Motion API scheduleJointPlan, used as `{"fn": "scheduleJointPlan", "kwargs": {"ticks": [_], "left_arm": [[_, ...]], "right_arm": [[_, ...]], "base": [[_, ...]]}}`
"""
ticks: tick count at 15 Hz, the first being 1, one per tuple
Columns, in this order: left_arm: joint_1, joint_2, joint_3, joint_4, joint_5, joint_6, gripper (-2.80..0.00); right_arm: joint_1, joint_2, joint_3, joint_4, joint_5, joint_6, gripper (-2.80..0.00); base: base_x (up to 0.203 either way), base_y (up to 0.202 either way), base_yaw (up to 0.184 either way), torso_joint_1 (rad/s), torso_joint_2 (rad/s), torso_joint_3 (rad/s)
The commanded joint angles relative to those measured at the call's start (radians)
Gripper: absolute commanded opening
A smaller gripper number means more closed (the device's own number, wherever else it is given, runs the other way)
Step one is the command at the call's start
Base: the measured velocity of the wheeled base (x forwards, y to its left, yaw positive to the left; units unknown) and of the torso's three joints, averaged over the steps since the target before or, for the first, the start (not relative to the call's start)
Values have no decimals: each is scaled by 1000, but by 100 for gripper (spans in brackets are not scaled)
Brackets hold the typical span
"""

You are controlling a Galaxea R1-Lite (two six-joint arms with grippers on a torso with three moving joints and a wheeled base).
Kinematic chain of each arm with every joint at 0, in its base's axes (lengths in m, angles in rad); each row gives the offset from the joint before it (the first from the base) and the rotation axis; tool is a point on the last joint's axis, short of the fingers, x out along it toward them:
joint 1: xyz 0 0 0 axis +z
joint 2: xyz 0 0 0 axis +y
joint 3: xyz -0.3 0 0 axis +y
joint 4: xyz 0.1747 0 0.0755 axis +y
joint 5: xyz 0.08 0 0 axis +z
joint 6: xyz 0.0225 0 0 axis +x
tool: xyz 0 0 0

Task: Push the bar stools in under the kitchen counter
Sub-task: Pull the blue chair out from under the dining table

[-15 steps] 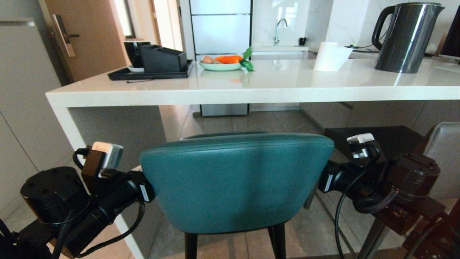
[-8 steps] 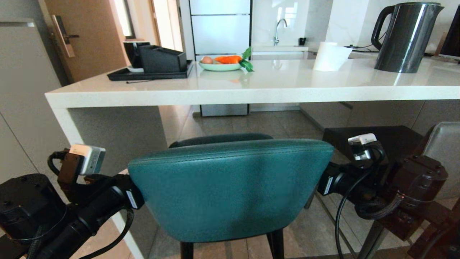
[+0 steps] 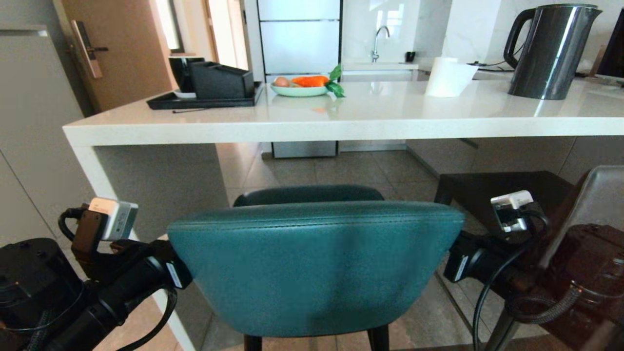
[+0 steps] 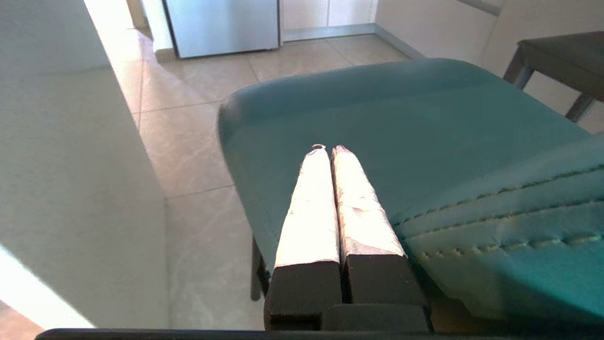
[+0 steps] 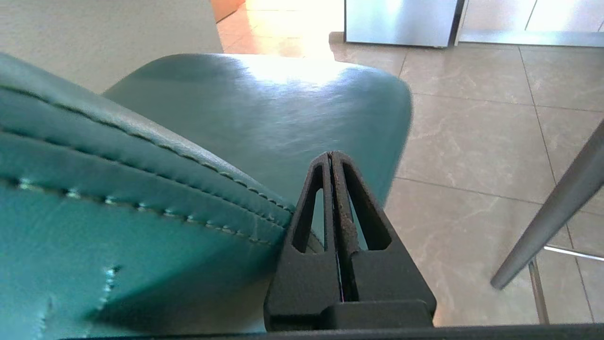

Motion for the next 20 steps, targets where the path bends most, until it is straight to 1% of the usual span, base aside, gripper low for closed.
{"fn": "scheduleJointPlan", "kwargs": {"ticks": [1, 3, 6, 7, 11, 13, 15, 20], "left_arm": [[-5, -1, 5, -3, 1, 4, -280], [-15, -46, 23, -1, 0, 3, -280], [-17, -51, 43, 1, 2, 3, -280], [-24, -56, 45, 2, 3, 4, -280], [-27, -118, 92, 45, 4, 5, -280], [-21, -131, 80, 73, 4, 5, -280], [-19, -99, 54, 73, 4, 5, -280], [-13, -74, 11, 70, 6, 5, -280]], "right_arm": [[4, -17, 14, -3, 6, 3, -280], [4, 16, -3, -5, 6, 4, -280], [3, 32, -15, -6, 4, 6, -280], [2, 38, -15, -6, 4, 6, -280], [0, 88, -45, -9, 3, 6, -280], [1, 91, -43, -17, 2, 6, -280], [1, 85, -39, -19, -26, 4, -280], [3, 71, -38, -17, -31, 4, -280]], "base": [[0, 0, 0, 0, 0, 0], [0, 0, 0, 0, 0, 0], [0, 0, 0, 0, 0, 0], [-119, 0, 0, 10, 1, -6], [-193, 0, 0, -2, -1, 6], [-193, 0, -1, 2, -3, 4], [-192, 0, 0, -1, 0, 5], [-195, 0, 0, 2, 2, 4]]}}
